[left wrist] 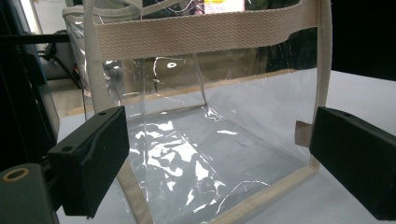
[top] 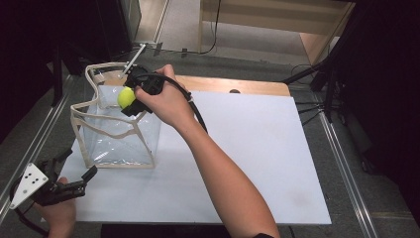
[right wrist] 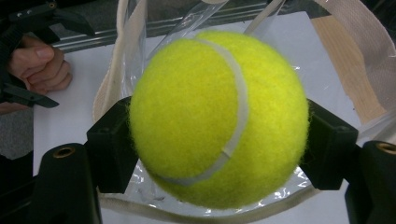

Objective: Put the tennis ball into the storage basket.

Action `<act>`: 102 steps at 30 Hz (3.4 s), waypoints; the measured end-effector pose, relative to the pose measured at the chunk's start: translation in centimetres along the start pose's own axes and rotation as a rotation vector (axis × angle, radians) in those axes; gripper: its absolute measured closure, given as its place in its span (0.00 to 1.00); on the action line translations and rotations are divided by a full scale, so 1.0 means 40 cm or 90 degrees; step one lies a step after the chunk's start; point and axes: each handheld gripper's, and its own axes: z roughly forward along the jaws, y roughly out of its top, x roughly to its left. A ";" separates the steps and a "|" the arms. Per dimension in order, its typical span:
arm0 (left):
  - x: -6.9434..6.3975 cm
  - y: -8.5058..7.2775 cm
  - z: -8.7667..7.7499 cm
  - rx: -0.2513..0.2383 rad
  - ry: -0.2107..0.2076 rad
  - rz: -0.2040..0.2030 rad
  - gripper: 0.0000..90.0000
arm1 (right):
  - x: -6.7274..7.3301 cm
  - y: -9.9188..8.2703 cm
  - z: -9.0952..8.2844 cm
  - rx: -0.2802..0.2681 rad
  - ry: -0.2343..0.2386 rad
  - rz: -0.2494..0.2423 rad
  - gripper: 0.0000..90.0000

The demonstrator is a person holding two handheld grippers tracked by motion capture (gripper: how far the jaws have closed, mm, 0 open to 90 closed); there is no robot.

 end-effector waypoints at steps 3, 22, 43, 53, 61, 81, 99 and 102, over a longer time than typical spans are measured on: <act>0.000 0.000 0.000 0.000 0.000 0.000 0.06 | 0.003 -0.002 0.004 0.007 0.002 -0.012 0.26; -0.001 0.000 0.002 0.002 0.000 0.000 0.06 | 0.010 -0.042 -0.050 -0.038 -0.012 -0.013 0.11; -0.003 0.000 0.004 0.004 0.000 0.006 0.06 | 0.006 -0.141 -0.091 -0.057 -0.034 0.024 0.11; -0.003 0.000 0.004 0.004 0.000 0.005 0.06 | 0.010 -0.181 -0.074 -0.060 -0.037 0.031 0.11; -0.003 0.000 0.004 0.004 0.001 0.004 0.06 | 0.017 -0.204 -0.055 -0.067 -0.030 0.033 0.10; -0.004 0.000 0.004 0.008 0.002 0.006 0.06 | 0.046 -0.318 -0.016 -0.094 -0.043 0.071 0.00; -0.005 0.000 0.004 0.011 0.002 0.009 0.06 | 0.057 -0.431 -0.017 -0.122 -0.054 0.095 0.00; -0.005 0.000 0.004 0.011 0.003 0.009 0.06 | 0.062 -0.451 -0.019 -0.131 -0.057 0.100 0.00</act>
